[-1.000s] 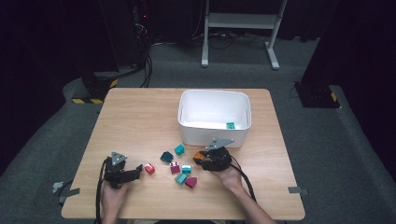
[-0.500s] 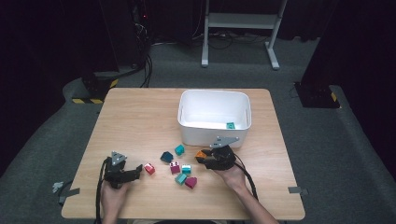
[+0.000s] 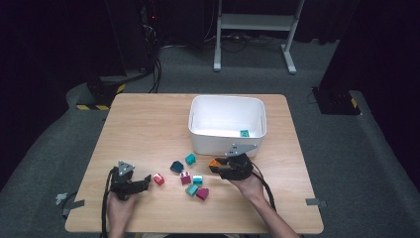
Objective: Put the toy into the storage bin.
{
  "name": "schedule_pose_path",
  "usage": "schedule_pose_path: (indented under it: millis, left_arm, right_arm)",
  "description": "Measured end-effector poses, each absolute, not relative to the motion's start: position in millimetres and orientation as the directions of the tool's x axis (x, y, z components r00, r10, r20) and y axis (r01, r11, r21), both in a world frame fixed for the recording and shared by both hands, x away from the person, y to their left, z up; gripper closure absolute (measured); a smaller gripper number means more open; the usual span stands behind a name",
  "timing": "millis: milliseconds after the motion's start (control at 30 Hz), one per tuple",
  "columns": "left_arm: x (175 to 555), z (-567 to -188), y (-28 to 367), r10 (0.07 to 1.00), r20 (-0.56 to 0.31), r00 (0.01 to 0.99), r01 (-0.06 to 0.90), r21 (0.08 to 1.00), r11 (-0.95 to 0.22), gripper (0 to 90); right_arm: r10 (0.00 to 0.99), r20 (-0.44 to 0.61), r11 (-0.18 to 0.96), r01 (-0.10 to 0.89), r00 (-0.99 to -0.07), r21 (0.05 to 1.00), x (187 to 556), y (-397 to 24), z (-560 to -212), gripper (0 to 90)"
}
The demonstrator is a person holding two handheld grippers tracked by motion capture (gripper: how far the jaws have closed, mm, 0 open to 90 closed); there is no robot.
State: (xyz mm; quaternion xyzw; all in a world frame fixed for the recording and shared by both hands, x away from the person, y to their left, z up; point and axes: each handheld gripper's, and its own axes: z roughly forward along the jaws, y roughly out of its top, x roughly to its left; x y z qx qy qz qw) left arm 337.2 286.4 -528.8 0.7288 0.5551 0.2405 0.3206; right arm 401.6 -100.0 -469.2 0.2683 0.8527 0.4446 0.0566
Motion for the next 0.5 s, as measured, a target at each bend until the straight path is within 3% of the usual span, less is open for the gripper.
schedule_pose_path:
  millis: [500]
  left_arm:
    - [337.2,-528.8,286.4,0.963,-0.005,0.268,0.655,0.734,-0.178,15.4]
  right_arm:
    - [0.507,0.146,0.441,0.402,-0.849,0.803,400.0,-106.5,-463.3,58.7]
